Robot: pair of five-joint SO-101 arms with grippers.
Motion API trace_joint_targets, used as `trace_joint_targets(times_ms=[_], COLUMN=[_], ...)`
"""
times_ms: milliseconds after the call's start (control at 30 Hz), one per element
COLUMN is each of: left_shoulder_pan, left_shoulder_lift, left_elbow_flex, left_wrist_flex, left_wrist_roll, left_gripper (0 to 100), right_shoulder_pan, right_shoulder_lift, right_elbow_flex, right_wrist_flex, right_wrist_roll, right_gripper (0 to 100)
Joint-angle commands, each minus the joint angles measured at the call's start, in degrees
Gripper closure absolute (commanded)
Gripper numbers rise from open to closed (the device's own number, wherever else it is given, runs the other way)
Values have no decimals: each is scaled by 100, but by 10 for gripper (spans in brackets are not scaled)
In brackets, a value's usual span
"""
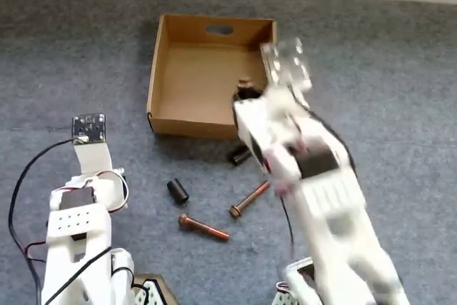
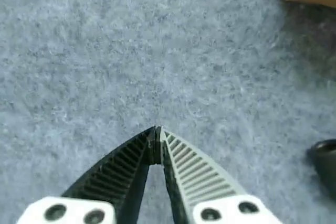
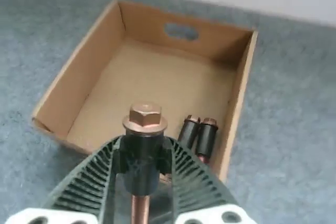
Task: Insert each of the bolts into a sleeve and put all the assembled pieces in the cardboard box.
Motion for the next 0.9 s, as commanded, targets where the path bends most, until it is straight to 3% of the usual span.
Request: trace_joint_targets(times_ms=[0,467,867], left_shoulder_pan=[-40,207,224], left_shoulder_lift=[4,-13,-13], left_elbow_flex=[127,207,215], left_wrist_flex=[-448,-527,-527], left_wrist_roll=[-35,-35,-44], left_gripper=[966,966,966], right_shoulder_pan=[-22,145,145], right_shoulder_lift=[1692,5824,7925], right_elbow_flex=[-1613,-5754,-8514], right_wrist_flex=[-154,1121,3257], right_wrist_roll=[-448,-466,-466], right_gripper=[993,993,993])
